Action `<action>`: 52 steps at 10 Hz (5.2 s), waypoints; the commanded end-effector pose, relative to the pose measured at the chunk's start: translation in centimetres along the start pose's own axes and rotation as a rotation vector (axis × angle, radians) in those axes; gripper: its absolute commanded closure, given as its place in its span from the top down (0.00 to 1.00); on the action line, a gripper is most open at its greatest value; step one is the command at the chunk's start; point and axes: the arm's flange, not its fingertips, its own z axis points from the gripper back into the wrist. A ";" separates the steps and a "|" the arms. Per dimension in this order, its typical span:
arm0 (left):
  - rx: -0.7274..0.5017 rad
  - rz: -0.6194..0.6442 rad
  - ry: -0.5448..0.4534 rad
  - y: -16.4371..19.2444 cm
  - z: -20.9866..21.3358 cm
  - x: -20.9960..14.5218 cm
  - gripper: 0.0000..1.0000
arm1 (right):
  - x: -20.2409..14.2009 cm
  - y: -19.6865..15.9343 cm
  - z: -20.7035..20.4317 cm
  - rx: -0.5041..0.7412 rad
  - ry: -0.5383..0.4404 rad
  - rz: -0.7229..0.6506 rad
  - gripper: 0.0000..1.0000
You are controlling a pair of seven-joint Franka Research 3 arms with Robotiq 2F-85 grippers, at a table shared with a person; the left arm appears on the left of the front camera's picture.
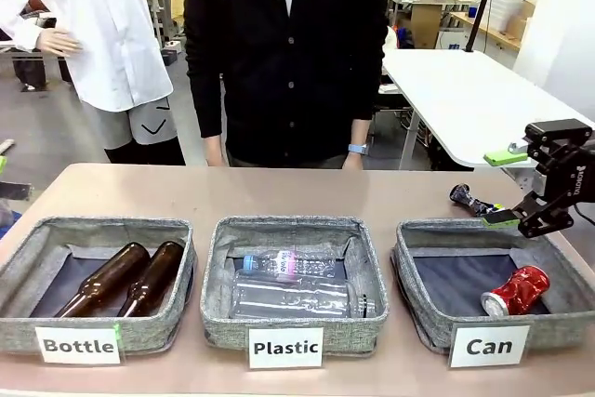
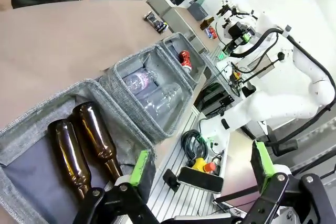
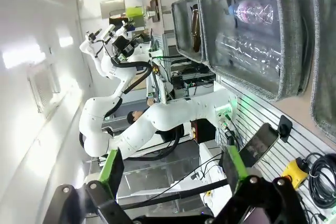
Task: Sort the can waste into the basket.
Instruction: Pick up the can waste from the table and place it in the right Fabric basket.
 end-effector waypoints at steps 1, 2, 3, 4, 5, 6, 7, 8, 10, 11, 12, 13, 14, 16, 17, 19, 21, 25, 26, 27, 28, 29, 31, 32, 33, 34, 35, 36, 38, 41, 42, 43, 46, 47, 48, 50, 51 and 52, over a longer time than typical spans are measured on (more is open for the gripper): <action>-0.002 0.004 -0.008 -0.2 0.2 0.1 0.95 | -0.2 0.1 -0.2 0.002 0.012 -0.017 1.00; -0.002 0.004 -0.008 -0.2 0.2 0.1 0.95 | 0.0 0.0 0.0 0.000 0.000 0.000 1.00; -0.002 0.004 -0.008 -0.2 0.2 0.1 0.95 | 0.6 2.9 -1.1 -0.313 -0.112 0.046 1.00; -0.002 0.004 -0.008 -0.2 0.2 0.1 0.95 | 3.1 5.4 -1.3 -0.547 -0.150 0.082 1.00; -0.002 0.004 -0.008 -0.2 0.2 0.1 0.95 | 5.7 7.1 -0.9 -0.714 -0.179 0.074 1.00; -0.002 0.004 -0.008 -0.2 0.2 0.1 0.95 | 7.5 7.7 0.1 -0.965 -0.297 0.046 1.00; -0.002 0.004 -0.008 -0.2 0.2 0.1 0.95 | 9.1 7.6 0.2 -1.192 -0.358 -0.002 1.00; -0.002 0.004 -0.008 -0.2 0.2 0.1 0.95 | 10.4 7.4 0.1 -1.373 -0.381 -0.015 1.00; -0.002 0.004 -0.008 -0.2 0.2 0.1 0.95 | 12.1 7.2 -0.3 -1.442 -0.501 0.076 1.00; -0.002 0.004 -0.008 -0.2 0.2 0.1 0.95 | 10.6 8.1 1.0 -1.049 -0.332 0.184 1.00; -0.002 0.004 -0.008 -0.2 0.2 0.1 0.95 | 10.6 8.1 1.0 -1.049 -0.332 0.184 1.00; -0.002 0.004 -0.008 -0.2 0.2 0.1 0.95 | 12.0 7.3 0.8 -1.201 -0.396 0.196 1.00; -0.002 0.004 -0.008 -0.2 0.2 0.1 0.95 | 12.2 7.1 1.1 -1.274 -0.339 0.170 1.00; -0.002 0.004 -0.008 -0.2 0.2 0.1 0.95 | 16.0 5.8 2.8 -1.339 -0.342 0.142 1.00; -0.002 0.004 -0.008 -0.2 0.2 0.1 0.95 | 18.3 4.4 3.4 -1.378 -0.340 0.111 1.00; -0.002 0.004 -0.008 -0.2 0.2 0.1 0.95 | 22.7 1.0 3.8 -1.389 -0.335 0.114 1.00; -0.002 0.004 -0.008 -0.2 0.2 0.1 0.95 | 25.3 -1.5 3.8 -1.385 -0.315 0.120 1.00; -0.002 0.004 -0.008 -0.2 0.2 0.1 0.95 | 28.3 -6.9 2.1 -1.378 -0.188 0.125 1.00; -0.002 0.004 -0.008 -0.2 0.2 0.1 0.95 | 28.5 -7.9 1.7 -1.386 -0.174 0.125 1.00; -0.002 0.004 -0.008 -0.2 0.2 0.1 0.95 | 28.9 -8.9 1.5 -1.398 -0.172 0.136 1.00; -0.002 0.004 -0.008 -0.2 0.2 0.1 0.95 | 29.0 -9.7 1.1 -1.417 -0.165 0.154 1.00; -0.002 0.004 -0.008 -0.2 0.2 0.1 0.95 | 29.1 -10.2 0.7 -1.436 -0.173 0.165 1.00; -0.002 0.004 -0.008 -0.2 0.2 0.1 0.95 | 29.7 -10.9 0.4 -1.444 -0.184 0.196 1.00; -0.002 0.004 -0.008 -0.2 0.2 0.1 0.95 | 29.9 -10.9 0.3 -1.438 -0.189 0.189 1.00; -0.002 0.004 -0.008 -0.2 0.2 0.1 0.95 | 29.9 -11.0 0.4 -1.434 -0.194 0.192 1.00; -0.002 0.004 -0.008 -0.2 0.2 0.1 0.95 | 29.8 -11.0 0.5 -1.432 -0.200 0.191 1.00; -0.002 0.004 -0.008 -0.2 0.2 0.1 0.95 | 29.6 -11.0 0.6 -1.435 -0.205 0.196 1.00; -0.002 0.004 -0.008 -0.2 0.2 0.1 0.95 | 29.5 -11.1 0.7 -1.435 -0.212 0.208 1.00; -0.002 0.004 -0.008 -0.2 0.2 0.1 0.95 | 29.6 -11.0 0.5 -1.428 -0.206 0.210 0.41; -0.002 0.004 -0.008 -0.2 0.2 0.1 0.95 | 29.6 -11.5 0.6 -1.428 -0.187 0.205 0.00; -0.002 0.004 -0.008 -0.2 0.2 0.1 0.95 | 29.6 -11.6 0.7 -1.423 -0.185 0.202 0.00; -0.002 0.004 -0.008 -0.2 0.2 0.1 0.95 | 29.6 -11.6 0.7 -1.425 -0.180 0.199 0.00; -0.002 0.004 -0.008 -0.2 0.2 0.1 0.95 | 29.7 -11.5 0.5 -1.427 -0.175 0.201 0.00; -0.002 0.004 -0.008 -0.2 0.2 0.1 0.95 | 29.6 -11.4 0.6 -1.436 -0.185 0.214 0.00; -0.002 0.004 -0.008 -0.2 0.2 0.1 0.95 | 29.3 -10.9 0.7 -1.435 -0.195 0.224 0.00; -0.002 0.004 -0.008 -0.2 0.2 0.1 0.95 | 27.0 -7.2 1.1 -1.424 -0.256 0.270 0.00; -0.002 0.004 -0.008 -0.2 0.2 0.1 0.95 | 24.9 -4.2 1.3 -1.413 -0.261 0.298 0.00; -0.002 0.004 -0.008 -0.2 0.2 0.1 0.95 | 22.9 -1.3 1.4 -1.415 -0.243 0.313 0.00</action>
